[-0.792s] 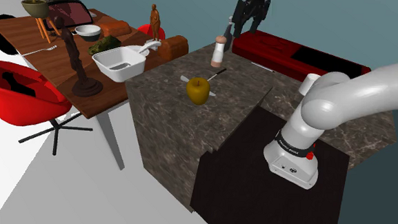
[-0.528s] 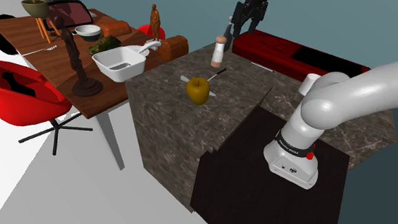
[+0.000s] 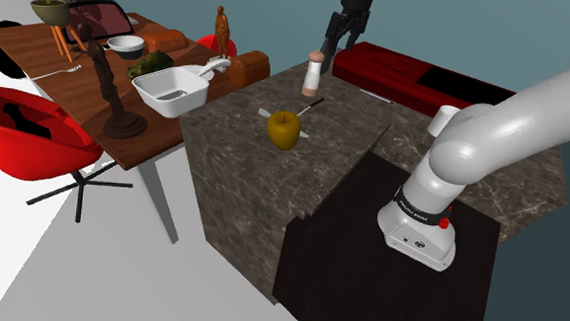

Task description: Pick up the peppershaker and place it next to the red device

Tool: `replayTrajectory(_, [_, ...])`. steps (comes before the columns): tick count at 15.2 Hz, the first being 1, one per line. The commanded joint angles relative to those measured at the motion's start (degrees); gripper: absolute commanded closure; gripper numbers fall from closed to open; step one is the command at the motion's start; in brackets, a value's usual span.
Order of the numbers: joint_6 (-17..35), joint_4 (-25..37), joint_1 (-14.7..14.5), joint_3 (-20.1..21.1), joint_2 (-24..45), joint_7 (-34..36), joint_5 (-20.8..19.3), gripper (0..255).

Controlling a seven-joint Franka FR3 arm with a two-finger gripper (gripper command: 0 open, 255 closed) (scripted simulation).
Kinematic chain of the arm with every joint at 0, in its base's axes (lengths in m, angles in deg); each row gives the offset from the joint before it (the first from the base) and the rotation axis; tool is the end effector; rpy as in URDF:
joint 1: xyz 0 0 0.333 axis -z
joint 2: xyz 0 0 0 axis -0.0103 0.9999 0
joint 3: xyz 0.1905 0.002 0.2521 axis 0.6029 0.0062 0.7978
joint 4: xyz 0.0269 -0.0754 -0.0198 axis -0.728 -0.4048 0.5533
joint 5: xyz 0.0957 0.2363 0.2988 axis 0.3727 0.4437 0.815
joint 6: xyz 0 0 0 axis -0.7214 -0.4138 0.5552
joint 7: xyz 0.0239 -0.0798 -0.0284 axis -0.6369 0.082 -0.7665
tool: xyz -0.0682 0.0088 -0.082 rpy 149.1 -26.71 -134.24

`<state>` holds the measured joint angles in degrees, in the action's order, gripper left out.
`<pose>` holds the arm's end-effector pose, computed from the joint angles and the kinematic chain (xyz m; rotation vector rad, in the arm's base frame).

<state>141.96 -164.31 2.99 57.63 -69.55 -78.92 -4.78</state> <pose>0.3801 -0.0895 0.5333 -3.1317 0.1286 -0.1154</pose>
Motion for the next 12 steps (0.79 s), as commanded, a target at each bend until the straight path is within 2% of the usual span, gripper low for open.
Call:
replayTrajectory(1, [2.50,0.68,0.43,-2.05,2.62,-2.71,-0.52,0])
replayTrajectory(7, [9.15,6.09,0.80,-7.68,13.40,-10.62,0.30,0])
replayTrajectory(12, [13.19,12.71,0.94,-11.83,23.47,-17.99,3.68,0])
